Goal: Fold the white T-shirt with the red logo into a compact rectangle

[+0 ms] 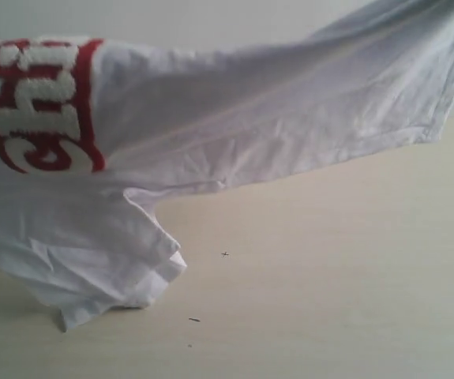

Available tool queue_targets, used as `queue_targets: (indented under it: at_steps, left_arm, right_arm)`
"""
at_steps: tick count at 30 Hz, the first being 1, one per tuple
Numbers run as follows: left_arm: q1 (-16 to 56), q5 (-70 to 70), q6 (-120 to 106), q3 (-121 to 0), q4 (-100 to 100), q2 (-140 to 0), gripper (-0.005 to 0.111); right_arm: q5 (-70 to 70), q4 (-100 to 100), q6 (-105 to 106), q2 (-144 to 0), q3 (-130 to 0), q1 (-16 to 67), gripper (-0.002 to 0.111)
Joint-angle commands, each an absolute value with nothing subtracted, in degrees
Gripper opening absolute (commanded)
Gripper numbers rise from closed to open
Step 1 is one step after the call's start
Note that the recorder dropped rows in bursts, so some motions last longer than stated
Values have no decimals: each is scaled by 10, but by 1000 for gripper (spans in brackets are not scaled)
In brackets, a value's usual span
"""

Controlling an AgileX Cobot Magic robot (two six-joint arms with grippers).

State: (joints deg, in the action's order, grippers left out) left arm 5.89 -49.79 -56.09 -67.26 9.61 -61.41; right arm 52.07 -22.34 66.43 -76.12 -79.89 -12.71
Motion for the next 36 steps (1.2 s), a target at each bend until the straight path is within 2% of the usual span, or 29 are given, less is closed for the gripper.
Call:
queue_targets:
  at_steps: [1,7,10,14,15,16,17,20,23,25,28,29,30,33,36]
  left_arm:
    - [58,-498,-597,-673,81,-693,0]
    - [50,-354,-593,-673,83,-847,0]
    - [50,-258,-579,-673,83,-915,0]
    - [50,-95,-560,-673,93,-1021,0]
    - [46,-48,-549,-673,93,-1042,4]
    - [40,-14,-527,-673,93,-1055,12]
    - [39,-5,-516,-673,93,-1061,17]
    - [28,13,-488,-673,93,-1074,48]
    - [27,16,-466,-673,92,-1073,55]
    - [27,30,-441,-673,92,-1069,55]
    - [27,42,-400,-673,92,-1066,55]
    - [27,43,-374,-673,92,-1064,55]
    - [27,32,-330,-673,92,-1063,53]
    - [32,-31,-204,-673,92,-1062,32]
    - [48,-101,-164,-673,91,-1066,0]
  right_arm:
    - [531,-211,614,-841,-799,-127,0]
    - [514,-204,614,-979,-799,-127,0]
    - [443,-188,614,-1048,-799,-127,0]
    - [265,-195,614,-1130,-799,-127,1]
    - [208,-200,610,-1142,-799,-127,7]
    - [157,-222,608,-1147,-799,-127,15]
    - [138,-231,608,-1148,-799,-127,19]
    - [76,-266,607,-1148,-799,-127,44]
    - [52,-292,607,-1147,-799,-127,54]
    - [43,-330,607,-1139,-801,-127,55]
    - [90,-383,579,-1131,-826,-127,50]
    - [133,-385,569,-1131,-841,-127,44]
    - [194,-387,567,-1134,-861,-127,32]
    - [299,-388,558,-1152,-886,-127,3]
    - [356,-384,542,-1172,-889,-127,0]
